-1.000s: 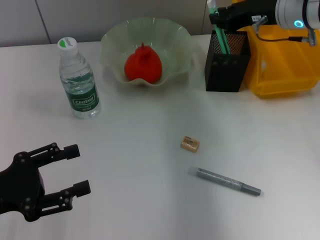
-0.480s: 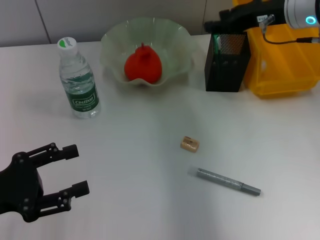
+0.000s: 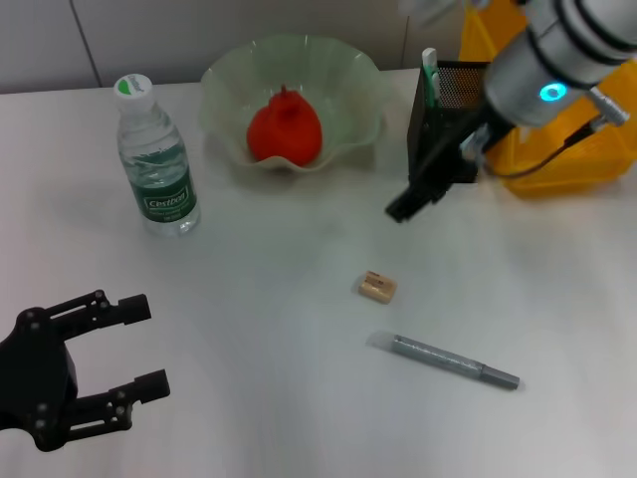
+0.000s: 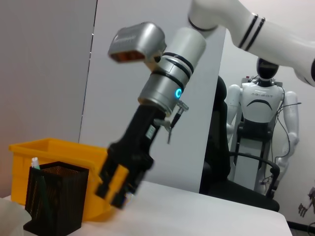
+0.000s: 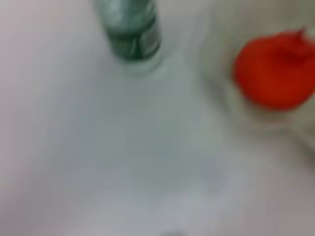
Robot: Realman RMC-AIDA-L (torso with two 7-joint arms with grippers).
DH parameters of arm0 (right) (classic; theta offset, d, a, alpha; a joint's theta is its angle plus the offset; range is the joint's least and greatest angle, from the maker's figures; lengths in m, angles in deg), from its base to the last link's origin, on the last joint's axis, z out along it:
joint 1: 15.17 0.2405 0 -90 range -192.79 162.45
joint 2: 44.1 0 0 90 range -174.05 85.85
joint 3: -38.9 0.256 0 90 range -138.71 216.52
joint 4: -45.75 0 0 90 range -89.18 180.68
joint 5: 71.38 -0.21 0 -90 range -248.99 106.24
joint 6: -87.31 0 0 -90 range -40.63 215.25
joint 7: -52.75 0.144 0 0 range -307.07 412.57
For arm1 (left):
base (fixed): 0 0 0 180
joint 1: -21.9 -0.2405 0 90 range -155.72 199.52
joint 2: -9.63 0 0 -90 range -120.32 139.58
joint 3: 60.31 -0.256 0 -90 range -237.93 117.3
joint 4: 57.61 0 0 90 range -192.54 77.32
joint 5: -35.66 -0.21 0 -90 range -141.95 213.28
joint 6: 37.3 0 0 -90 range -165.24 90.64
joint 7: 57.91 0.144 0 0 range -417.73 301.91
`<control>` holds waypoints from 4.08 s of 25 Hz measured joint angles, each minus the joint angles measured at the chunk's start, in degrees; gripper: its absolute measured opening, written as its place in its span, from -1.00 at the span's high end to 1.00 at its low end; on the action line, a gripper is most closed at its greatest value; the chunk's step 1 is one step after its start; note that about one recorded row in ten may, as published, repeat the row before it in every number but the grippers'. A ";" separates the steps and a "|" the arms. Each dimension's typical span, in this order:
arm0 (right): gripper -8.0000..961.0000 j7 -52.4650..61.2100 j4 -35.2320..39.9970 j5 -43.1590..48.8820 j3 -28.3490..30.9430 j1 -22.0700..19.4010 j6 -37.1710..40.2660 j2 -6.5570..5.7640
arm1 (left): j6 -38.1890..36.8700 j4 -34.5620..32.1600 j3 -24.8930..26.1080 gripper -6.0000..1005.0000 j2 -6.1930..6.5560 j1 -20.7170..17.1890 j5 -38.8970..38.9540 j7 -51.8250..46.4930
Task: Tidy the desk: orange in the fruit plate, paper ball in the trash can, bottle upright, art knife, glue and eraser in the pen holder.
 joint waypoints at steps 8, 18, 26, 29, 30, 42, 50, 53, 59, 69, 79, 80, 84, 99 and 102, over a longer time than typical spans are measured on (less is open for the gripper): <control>-0.21 0.87 -15.37 2.62 -4.70 6.95 -5.68 1.19 | 0.07 0.07 0.03 -0.53 -0.19 -0.50 -0.03 0.73; -0.25 5.80 -22.11 -1.39 -17.10 9.11 -11.92 1.53 | 0.19 0.07 -0.05 -0.53 -0.24 -0.37 -0.03 0.65; -0.28 7.25 -21.88 -3.04 -21.45 8.58 -13.05 1.54 | 0.23 0.07 -0.06 -0.53 -0.35 -0.57 -0.02 0.57; -0.29 7.29 -22.19 -3.78 -21.89 8.57 -13.87 1.53 | 0.21 0.07 -0.01 -0.53 -0.40 -0.58 -0.02 0.67; -0.30 7.31 -22.26 -4.17 -22.12 8.57 -14.08 1.53 | 0.21 0.07 -0.01 -0.53 -0.40 -0.58 -0.02 0.67; -0.23 9.62 -22.68 -4.66 -26.06 8.73 -15.54 1.53 | 0.06 0.16 0.03 -0.53 -0.44 -0.65 -0.02 0.82; 0.01 9.77 -23.09 -4.66 -26.50 8.82 -15.98 1.53 | 0.01 0.16 0.03 -0.53 -0.44 -0.65 -0.02 0.84; 0.10 9.76 -23.09 -4.66 -26.83 8.71 -16.61 1.53 | 0.01 0.16 0.03 -0.53 -0.46 -0.70 -0.02 0.84; 0.16 9.76 -23.09 -4.75 -26.92 8.66 -16.92 1.53 | 0.01 0.16 0.03 -0.53 -0.52 -0.75 -0.03 0.85; 0.46 9.74 -22.29 -4.99 -26.69 8.52 -16.83 1.43 | 0.12 0.16 0.03 -0.53 -0.53 -0.75 -0.02 0.85; 0.45 10.09 3.09 7.73 -9.68 2.13 -4.27 0.77 | -0.08 0.16 0.03 -0.53 -0.43 -1.03 -0.03 0.80; 0.45 10.04 6.32 9.16 -7.78 1.48 -3.37 0.70 | -0.07 0.16 0.03 -0.53 -0.39 -1.08 -0.03 0.81; 0.45 9.03 12.98 11.52 -2.30 -0.47 -2.41 -0.05 | 0.03 0.16 0.03 -0.53 -0.27 -1.36 -0.03 0.85; 0.43 0.73 6.04 12.46 1.92 -4.01 -15.64 -0.51 | -0.13 0.16 0.00 -0.53 -0.52 -1.48 -0.03 0.38; 0.43 -1.15 4.94 12.48 1.92 -4.31 -17.90 -0.21 | -0.54 0.16 0.02 -0.53 -0.61 -1.54 -0.03 0.29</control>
